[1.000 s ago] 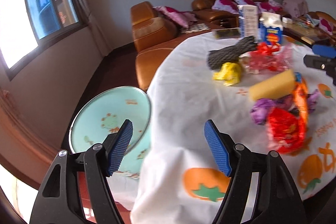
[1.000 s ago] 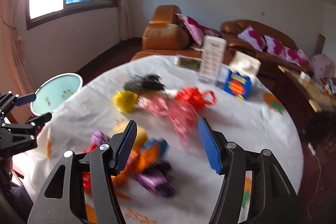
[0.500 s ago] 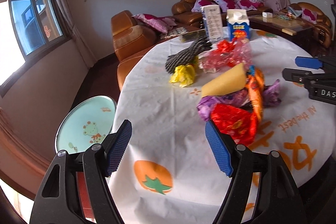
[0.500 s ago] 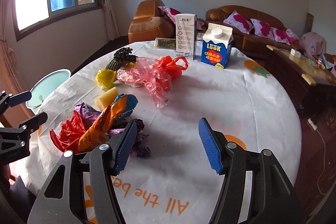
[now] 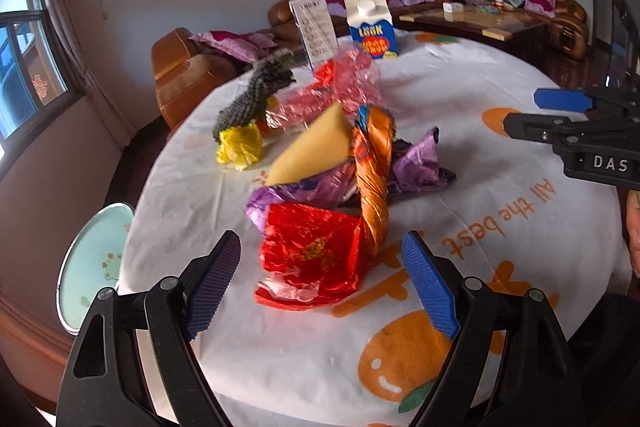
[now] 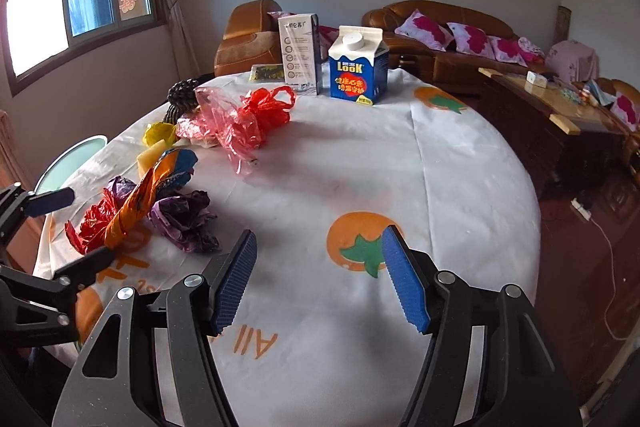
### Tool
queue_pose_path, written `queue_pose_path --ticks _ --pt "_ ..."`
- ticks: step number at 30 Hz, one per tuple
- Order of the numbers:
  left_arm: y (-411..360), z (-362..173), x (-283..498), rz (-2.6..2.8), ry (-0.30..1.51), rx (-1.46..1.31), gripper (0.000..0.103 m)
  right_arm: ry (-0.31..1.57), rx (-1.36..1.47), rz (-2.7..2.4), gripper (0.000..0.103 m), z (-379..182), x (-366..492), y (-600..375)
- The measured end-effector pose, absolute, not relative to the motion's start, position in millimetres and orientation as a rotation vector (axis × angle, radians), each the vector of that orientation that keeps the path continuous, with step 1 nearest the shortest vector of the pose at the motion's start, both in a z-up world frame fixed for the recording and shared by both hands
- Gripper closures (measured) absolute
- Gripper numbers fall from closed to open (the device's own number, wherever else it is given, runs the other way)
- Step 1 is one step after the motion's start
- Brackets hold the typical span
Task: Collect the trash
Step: 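Grasp the twisted orange and red wrapper with the left tool, then grasp the purple wrapper with the right tool while the left tool holds the orange wrapper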
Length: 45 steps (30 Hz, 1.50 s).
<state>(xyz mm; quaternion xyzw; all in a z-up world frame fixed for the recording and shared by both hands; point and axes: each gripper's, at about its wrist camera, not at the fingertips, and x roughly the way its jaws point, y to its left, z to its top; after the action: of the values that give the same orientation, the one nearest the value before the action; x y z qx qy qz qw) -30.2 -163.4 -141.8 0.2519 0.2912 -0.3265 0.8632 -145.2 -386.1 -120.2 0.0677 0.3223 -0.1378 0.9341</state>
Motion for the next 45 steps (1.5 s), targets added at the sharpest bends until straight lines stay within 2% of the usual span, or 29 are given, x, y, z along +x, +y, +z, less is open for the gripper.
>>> queue_pose_path --ticks 1,2,5,6,18,25,31,32,33,34,45 --pt "-164.1 -143.8 -29.5 -0.699 0.623 0.529 0.041 0.659 0.137 -0.276 0.038 -120.9 -144.5 -384.9" --pt "-165.2 -147.1 -28.2 -0.721 0.647 0.534 0.058 0.660 0.137 -0.269 0.038 -121.6 -143.7 -383.1" --pt "-163.3 -147.1 -30.0 -0.762 0.650 0.536 0.075 0.662 0.140 -0.258 0.038 -123.8 -142.3 -381.3" --pt "-162.7 -144.9 -31.8 -0.768 0.634 0.543 0.088 0.663 0.139 -0.253 0.038 -124.2 -142.0 -379.9" --pt "-131.1 -107.0 -26.6 -0.753 0.546 0.505 0.089 0.643 0.132 -0.214 0.038 -115.1 -138.4 -363.0" --pt "-88.0 -99.8 12.2 -0.577 0.555 0.443 0.089 0.619 0.120 -0.138 0.038 -104.1 -119.2 -339.7" --pt "-58.4 -106.4 36.5 -0.493 0.604 0.392 0.089 0.684 0.129 -0.083 0.039 -112.8 -93.5 -321.3" --pt "-55.6 -107.7 39.5 -0.488 0.611 0.386 0.089 0.697 0.132 -0.073 0.040 -114.9 -90.3 -320.7" --pt "-53.4 -108.2 41.7 -0.484 0.615 0.380 0.089 0.723 0.135 -0.054 0.055 -118.0 -85.5 -319.2" --pt "-51.4 -107.9 42.7 -0.483 0.616 0.374 0.089 0.736 0.141 -0.041 0.077 -119.6 -83.7 -318.7" --pt "-29.6 -96.4 54.1 -0.424 0.593 0.368 0.089 0.619 0.113 0.010 0.082 -85.6 -98.9 -307.7"
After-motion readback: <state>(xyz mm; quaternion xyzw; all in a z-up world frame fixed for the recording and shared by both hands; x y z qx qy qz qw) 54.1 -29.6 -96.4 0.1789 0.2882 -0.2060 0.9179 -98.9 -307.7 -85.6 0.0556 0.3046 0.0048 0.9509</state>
